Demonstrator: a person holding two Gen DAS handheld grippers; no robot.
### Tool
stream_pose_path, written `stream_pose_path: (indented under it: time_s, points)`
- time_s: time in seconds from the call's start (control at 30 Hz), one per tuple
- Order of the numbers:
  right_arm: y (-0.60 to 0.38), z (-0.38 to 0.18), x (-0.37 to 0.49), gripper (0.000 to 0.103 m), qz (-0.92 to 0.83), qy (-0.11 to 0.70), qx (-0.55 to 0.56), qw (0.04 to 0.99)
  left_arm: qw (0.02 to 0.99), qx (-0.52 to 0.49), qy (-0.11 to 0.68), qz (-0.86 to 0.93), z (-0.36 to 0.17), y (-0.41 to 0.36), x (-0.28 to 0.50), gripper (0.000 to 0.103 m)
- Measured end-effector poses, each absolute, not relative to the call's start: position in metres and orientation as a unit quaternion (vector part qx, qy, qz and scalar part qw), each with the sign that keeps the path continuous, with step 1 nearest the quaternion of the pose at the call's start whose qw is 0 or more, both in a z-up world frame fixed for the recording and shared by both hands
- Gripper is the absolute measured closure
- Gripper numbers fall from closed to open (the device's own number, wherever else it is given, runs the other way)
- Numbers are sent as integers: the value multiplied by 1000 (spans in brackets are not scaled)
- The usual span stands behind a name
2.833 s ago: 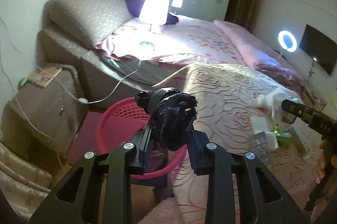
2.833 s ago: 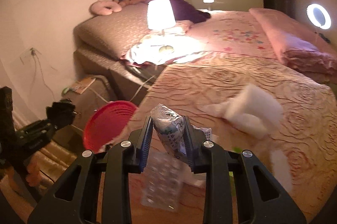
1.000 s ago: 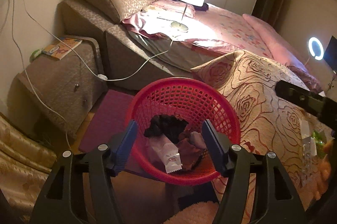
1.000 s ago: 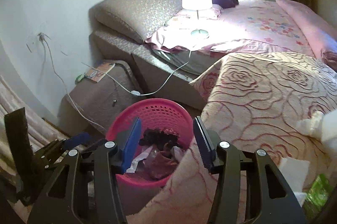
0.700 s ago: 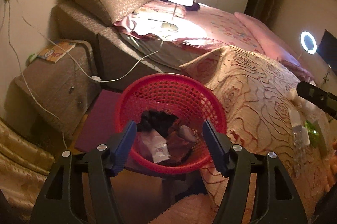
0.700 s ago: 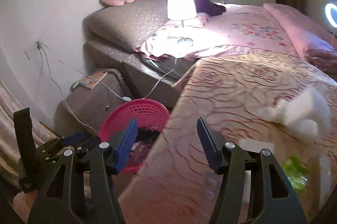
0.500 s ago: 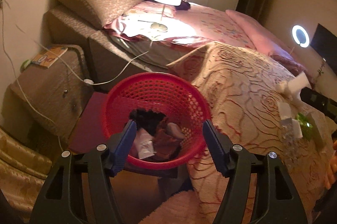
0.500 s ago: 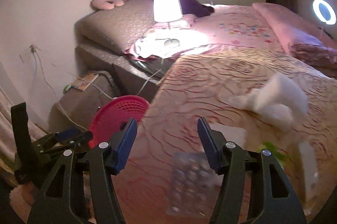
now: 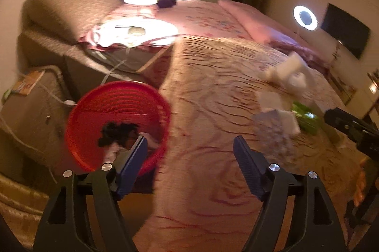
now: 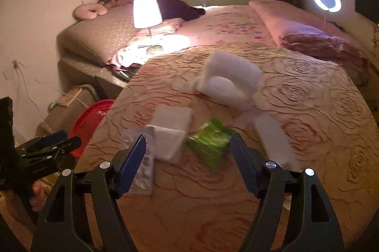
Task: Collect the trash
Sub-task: 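Move both tools back to the trash on the bed, then grasp the white QR-code carton with the right tool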
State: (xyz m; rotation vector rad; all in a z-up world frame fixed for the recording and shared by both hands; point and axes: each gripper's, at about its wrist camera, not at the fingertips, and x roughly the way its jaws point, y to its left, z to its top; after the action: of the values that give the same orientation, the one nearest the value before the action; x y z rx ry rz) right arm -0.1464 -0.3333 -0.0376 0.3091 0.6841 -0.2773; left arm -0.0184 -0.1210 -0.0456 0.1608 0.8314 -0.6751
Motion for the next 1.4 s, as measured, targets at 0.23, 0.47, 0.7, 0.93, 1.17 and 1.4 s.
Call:
stream_pose_path:
  time_s: [0.23,0.47,0.7,0.93,1.17,1.4]
  points:
    - [-353,-41,-168,32,-157,323,164,919,828,107,405,-372,-48,-171,-47,29]
    - [-372,-45,-187,32,-173,316,188,914,802,145,420,-399,-61,-216,-61,28]
    - [-379,-46,-193,32,-172,310,199,914,798,168,428,-390,-74,-234,-63,27]
    - [-385,-48,-198,32,-179,308,205,912,813,200,400,-374,-78,-235,-74,37]
    - [-392,-51,-201,32,-184,311,205,910,812,181,403,-382,-74,-224,-69,46]
    - [-393,-59,-196,32,-187,325,195,906,814,146,406,-388,-66,-204,-62,48]
